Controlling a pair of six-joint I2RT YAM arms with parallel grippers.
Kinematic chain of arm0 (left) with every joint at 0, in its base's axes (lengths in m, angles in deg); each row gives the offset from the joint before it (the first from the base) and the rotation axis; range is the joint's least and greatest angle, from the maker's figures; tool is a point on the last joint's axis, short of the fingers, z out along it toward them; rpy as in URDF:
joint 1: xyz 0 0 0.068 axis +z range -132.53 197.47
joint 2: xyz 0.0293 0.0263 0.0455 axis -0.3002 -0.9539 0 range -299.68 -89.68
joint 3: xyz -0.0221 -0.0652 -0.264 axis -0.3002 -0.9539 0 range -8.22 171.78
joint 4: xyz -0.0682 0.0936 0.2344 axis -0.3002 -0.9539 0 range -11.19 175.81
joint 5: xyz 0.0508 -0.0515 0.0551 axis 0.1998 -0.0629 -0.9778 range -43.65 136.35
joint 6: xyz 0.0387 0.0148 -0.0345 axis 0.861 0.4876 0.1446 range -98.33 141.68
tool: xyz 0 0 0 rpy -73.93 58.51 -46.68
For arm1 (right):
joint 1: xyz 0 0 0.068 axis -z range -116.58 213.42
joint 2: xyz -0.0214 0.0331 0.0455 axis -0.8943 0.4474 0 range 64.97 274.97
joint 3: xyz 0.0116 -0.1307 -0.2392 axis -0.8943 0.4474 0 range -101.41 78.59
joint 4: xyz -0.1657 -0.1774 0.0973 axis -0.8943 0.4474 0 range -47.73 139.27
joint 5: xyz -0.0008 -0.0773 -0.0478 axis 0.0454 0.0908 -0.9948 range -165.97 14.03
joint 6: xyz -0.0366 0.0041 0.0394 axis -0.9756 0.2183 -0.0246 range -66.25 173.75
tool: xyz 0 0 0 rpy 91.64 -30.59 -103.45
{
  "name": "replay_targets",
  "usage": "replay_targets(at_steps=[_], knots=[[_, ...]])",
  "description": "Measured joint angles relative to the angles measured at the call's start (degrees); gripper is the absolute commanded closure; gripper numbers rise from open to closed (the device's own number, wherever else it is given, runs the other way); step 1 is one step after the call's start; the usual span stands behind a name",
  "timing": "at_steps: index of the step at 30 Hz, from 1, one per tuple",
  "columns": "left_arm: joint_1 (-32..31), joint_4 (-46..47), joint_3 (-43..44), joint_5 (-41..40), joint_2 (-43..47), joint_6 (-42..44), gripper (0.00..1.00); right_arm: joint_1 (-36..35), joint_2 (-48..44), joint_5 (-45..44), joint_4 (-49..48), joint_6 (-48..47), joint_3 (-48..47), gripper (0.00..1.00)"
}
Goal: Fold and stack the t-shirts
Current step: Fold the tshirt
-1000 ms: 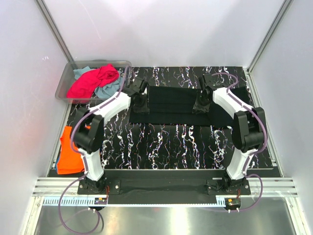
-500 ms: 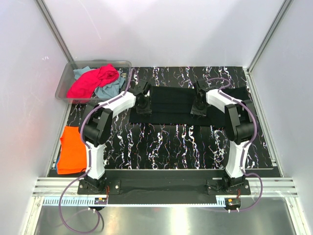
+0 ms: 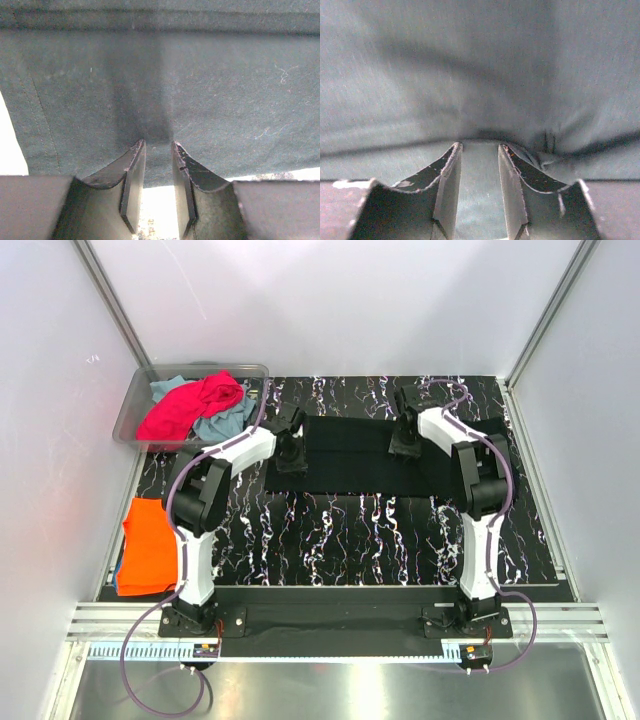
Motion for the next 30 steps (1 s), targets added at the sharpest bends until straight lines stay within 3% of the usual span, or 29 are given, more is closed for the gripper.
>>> replay_targets(at_steps=[5,8,10,15,21,25,30], knots=[[0.0,-0.3,0.5,0.0,0.0,0.0,0.65,1.3,4.9,-0.2,1.2,-2.6,-9.1,0.51],[0.0,-0.7,2.5,0.1,0.0,0.0,0.64,1.7,4.4,-1.0,2.3,-4.2,-11.6,0.39],[0.0,-0.5,3.9,0.5,0.0,-0.1,0.64,2.0,2.2,-1.2,3.0,-4.7,-10.7,0.32],[-0.3,0.0,6.1,2.6,0.0,-1.1,0.64,5.9,-10.1,1.4,5.2,-4.9,-0.9,0.32],[-2.2,0.0,6.2,4.6,0.0,-1.7,0.64,12.9,-18.1,4.3,5.7,-6.8,8.1,0.52],[-3.3,0.1,6.1,5.2,0.0,-1.7,0.64,12.4,-19.0,11.1,5.3,-5.9,12.5,0.78],[-3.3,0.5,5.2,5.4,-0.2,-1.7,0.64,9.6,-17.3,13.9,2.1,-1.6,14.5,0.86]])
